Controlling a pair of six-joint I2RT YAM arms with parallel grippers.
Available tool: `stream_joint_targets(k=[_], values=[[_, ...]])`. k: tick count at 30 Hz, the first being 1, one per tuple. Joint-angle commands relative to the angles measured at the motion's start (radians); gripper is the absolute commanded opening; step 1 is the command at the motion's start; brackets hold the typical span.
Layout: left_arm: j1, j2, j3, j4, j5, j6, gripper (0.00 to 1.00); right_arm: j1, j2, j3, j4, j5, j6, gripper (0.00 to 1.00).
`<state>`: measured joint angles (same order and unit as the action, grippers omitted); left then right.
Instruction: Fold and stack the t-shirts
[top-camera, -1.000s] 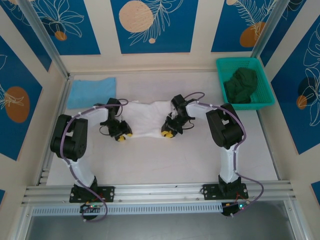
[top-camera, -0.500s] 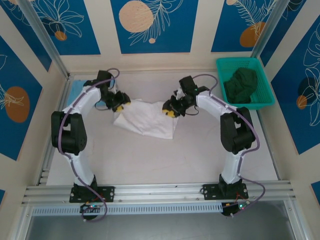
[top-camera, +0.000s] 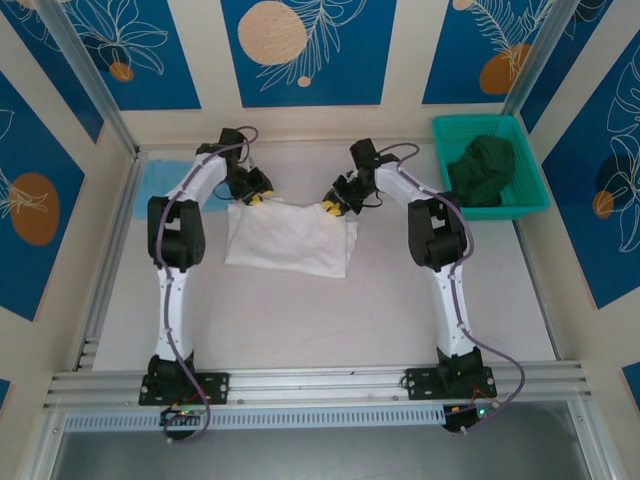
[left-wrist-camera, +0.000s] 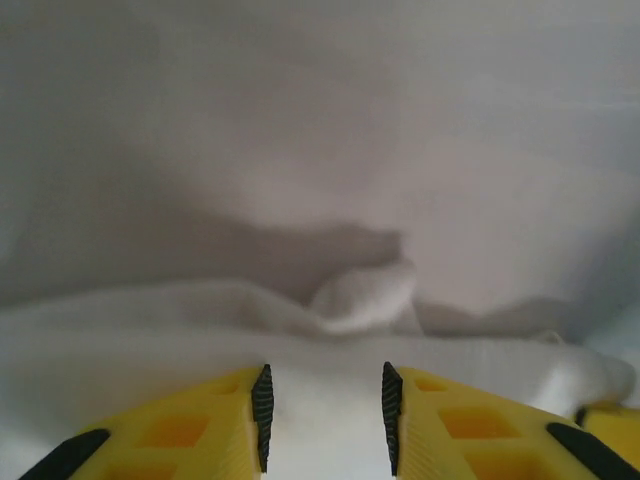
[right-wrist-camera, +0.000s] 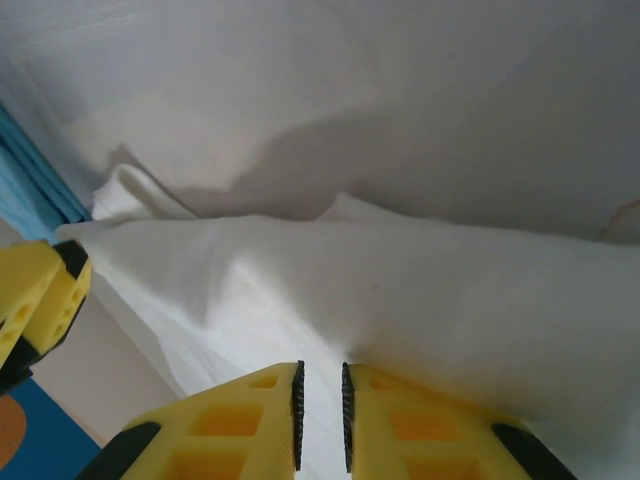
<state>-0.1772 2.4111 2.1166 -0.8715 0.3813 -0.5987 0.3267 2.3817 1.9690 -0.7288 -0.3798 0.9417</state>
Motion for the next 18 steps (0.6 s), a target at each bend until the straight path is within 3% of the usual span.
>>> stream_joint_targets(k=[1,5,10,13,18], values=[[0.013,0.081,0.083,-0.068,-0.089,0.004,0.35,-0.025,0.017,-0.008,-0.080,0.018,0.035,0.19],[0.037,0.123,0.110,-0.093,-0.155,-0.055,0.33,-0.064,-0.010,-0.090,-0.039,0.007,0.072,0.19],[0.036,0.089,0.140,-0.062,-0.120,-0.083,0.38,-0.078,-0.038,-0.077,-0.050,-0.003,0.064,0.23],[0.030,0.033,0.174,-0.064,-0.078,-0.090,0.50,-0.083,-0.078,-0.078,-0.037,-0.019,0.070,0.26],[0.036,-0.149,0.132,-0.098,-0.087,-0.018,0.88,-0.067,-0.243,-0.167,0.051,-0.042,0.043,0.43]])
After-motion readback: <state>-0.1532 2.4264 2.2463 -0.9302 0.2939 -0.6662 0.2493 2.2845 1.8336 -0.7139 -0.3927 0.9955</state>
